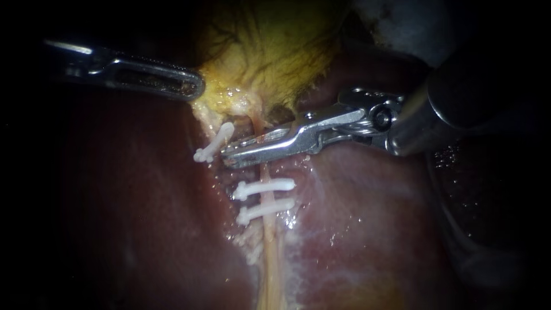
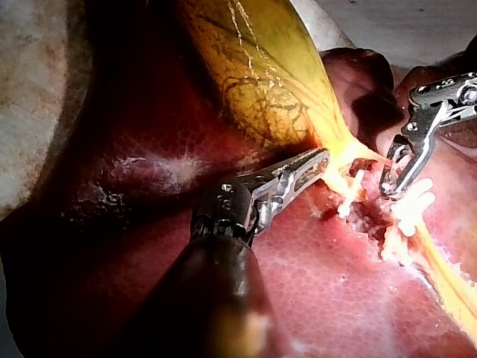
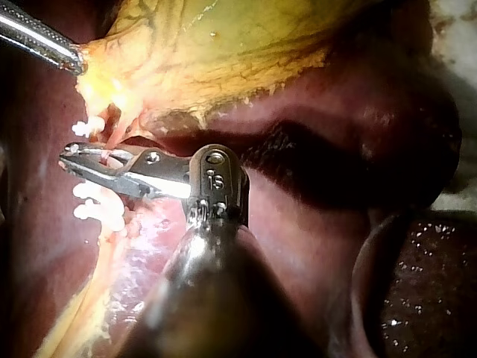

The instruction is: Clipping third clip right tube

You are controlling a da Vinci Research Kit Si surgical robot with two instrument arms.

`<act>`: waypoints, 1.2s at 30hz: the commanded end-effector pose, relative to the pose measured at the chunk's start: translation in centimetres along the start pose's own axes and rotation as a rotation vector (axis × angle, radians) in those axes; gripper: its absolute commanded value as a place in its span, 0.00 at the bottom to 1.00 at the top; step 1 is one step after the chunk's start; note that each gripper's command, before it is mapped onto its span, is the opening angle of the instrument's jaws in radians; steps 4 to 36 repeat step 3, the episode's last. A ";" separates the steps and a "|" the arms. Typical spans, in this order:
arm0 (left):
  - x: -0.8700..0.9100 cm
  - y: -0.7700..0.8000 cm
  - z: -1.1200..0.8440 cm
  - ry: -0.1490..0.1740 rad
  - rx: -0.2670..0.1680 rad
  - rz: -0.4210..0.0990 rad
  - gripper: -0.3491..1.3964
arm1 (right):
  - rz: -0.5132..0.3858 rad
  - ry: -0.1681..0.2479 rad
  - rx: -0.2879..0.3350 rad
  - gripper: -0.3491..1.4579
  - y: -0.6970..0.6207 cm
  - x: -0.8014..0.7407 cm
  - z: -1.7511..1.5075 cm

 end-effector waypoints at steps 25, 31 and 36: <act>0.00 0.00 0.00 0.000 0.000 0.000 0.00 | 0.005 0.000 0.000 0.00 0.01 -0.01 0.00; 0.00 0.00 0.00 0.000 0.000 0.000 0.00 | 0.005 0.000 0.000 0.00 0.01 -0.01 0.00; 0.00 0.00 0.00 0.000 0.000 0.000 0.00 | 0.005 0.000 0.000 0.00 0.01 -0.01 0.00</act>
